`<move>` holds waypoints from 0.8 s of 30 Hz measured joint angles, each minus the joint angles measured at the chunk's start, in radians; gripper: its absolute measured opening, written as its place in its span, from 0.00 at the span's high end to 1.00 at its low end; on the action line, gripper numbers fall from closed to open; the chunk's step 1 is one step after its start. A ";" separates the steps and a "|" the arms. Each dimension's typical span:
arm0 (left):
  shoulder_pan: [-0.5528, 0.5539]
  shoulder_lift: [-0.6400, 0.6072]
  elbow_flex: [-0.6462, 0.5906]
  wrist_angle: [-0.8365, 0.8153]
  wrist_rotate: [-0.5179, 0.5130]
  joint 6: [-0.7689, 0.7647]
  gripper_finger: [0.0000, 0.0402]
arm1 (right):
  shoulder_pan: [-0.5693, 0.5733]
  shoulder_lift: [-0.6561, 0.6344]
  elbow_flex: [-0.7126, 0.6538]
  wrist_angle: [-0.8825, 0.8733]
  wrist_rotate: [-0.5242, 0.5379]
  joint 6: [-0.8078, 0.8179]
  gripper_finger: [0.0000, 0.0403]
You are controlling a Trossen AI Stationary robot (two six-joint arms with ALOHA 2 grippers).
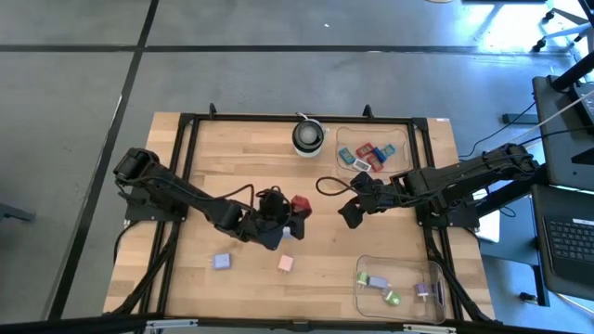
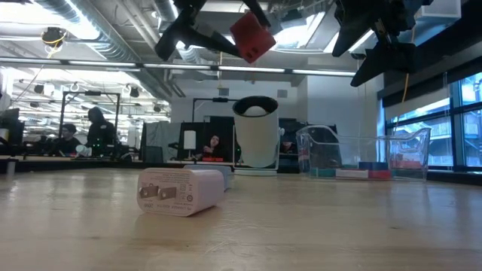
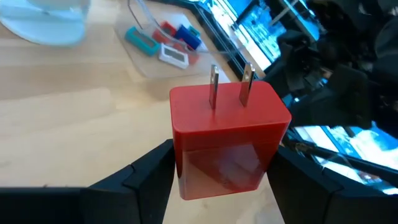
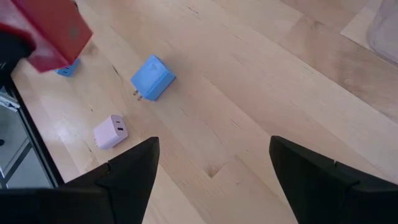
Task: Pick & Place Office items
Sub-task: Put the red charger adapter into the bottom transparent bin
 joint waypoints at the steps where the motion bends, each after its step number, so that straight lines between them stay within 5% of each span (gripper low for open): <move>1: 0.000 0.000 0.000 0.004 0.018 0.000 0.42 | 0.000 0.000 0.000 0.000 0.000 0.000 0.24; 24: 0.003 0.000 0.000 0.346 0.340 0.395 0.43 | 0.000 0.000 0.000 0.002 0.000 0.000 0.24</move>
